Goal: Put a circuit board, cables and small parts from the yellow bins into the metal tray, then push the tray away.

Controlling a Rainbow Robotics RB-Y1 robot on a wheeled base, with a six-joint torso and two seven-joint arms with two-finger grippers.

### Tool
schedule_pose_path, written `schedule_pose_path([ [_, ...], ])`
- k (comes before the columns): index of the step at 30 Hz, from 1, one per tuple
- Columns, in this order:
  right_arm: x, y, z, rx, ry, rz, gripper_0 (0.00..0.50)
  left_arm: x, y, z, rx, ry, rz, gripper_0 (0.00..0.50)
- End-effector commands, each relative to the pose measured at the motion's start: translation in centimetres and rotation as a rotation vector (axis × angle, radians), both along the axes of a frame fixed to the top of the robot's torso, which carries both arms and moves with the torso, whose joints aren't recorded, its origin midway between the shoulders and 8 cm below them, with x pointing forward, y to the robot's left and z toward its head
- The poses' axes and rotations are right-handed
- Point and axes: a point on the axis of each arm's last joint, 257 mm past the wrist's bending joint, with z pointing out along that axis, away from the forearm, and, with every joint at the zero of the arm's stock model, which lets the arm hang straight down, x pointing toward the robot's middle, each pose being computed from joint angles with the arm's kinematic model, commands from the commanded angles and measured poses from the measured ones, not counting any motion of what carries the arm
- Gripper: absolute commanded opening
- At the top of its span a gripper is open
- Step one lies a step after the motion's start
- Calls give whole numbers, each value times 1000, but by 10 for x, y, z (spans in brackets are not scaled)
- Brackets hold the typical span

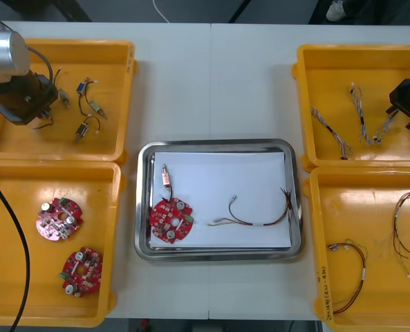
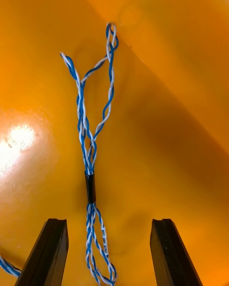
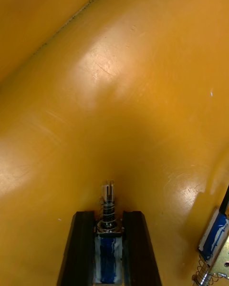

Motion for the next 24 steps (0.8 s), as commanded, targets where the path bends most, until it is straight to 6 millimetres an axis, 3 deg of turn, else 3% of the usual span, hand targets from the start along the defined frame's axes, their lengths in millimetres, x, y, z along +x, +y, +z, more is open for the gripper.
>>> schedule_pose_path([
  [1, 18, 10, 23, 42, -64, -38, 500, 18, -2, 38, 56, -49, -76, 0],
  [7, 19, 21, 16, 71, -63, -45, 500, 16, -4, 46, 42, -51, -77, 0],
  [14, 18, 29, 7, 85, -52, -51, 500, -1, -11, 87, 34, -28, -90, 0],
  [19, 15, 26, 1, 81, -43, -52, 500, -12, -20, 109, 51, -17, -116, 0],
  [24, 9, 20, -10, 75, -29, -58, 489, -25, -32, 114, 74, -5, -168, 0],
])
